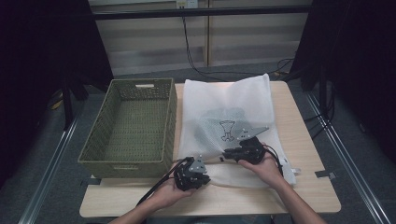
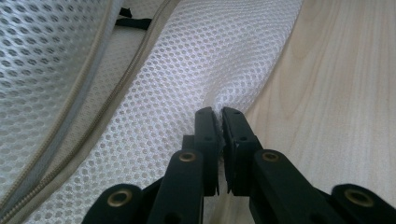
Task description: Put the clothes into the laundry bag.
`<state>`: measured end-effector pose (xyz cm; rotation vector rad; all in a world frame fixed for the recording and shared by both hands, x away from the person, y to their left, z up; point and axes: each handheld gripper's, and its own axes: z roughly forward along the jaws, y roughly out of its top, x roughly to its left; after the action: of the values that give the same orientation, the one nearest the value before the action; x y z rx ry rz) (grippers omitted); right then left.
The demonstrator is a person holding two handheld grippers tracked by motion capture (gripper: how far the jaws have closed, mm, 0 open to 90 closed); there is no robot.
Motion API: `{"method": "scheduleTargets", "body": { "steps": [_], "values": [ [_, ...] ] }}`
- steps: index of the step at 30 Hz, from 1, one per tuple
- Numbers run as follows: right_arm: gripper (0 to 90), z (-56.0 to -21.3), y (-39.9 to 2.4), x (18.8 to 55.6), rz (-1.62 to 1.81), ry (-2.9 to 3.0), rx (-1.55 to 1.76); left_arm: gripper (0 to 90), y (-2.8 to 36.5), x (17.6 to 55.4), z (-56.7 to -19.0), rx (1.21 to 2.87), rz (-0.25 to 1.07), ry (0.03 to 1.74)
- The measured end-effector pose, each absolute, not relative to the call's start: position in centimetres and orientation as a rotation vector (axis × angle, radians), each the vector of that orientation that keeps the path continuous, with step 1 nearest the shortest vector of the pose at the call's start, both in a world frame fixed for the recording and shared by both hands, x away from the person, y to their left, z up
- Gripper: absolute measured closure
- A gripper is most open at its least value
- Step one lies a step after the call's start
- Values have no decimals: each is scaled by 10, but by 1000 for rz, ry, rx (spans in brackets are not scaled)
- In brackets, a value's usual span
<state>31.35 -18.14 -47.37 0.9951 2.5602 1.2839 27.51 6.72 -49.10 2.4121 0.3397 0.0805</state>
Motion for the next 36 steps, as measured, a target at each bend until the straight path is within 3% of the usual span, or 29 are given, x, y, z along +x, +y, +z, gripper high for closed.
{"method": "scheduleTargets", "body": {
  "steps": [5, 11, 36],
  "values": [
    [795, -493, -179, 320, 1201, 2637, 1040, 855, 67, 275, -491, 2415, 71, 337],
    [838, -501, -177, 332, 1168, 2637, 1078, 858, 67, 276, -490, 2419, 64, 333],
    [865, -504, -167, 397, 1110, 2367, 1277, 864, 66, 275, -490, 2422, 77, 327]
  ]
}}
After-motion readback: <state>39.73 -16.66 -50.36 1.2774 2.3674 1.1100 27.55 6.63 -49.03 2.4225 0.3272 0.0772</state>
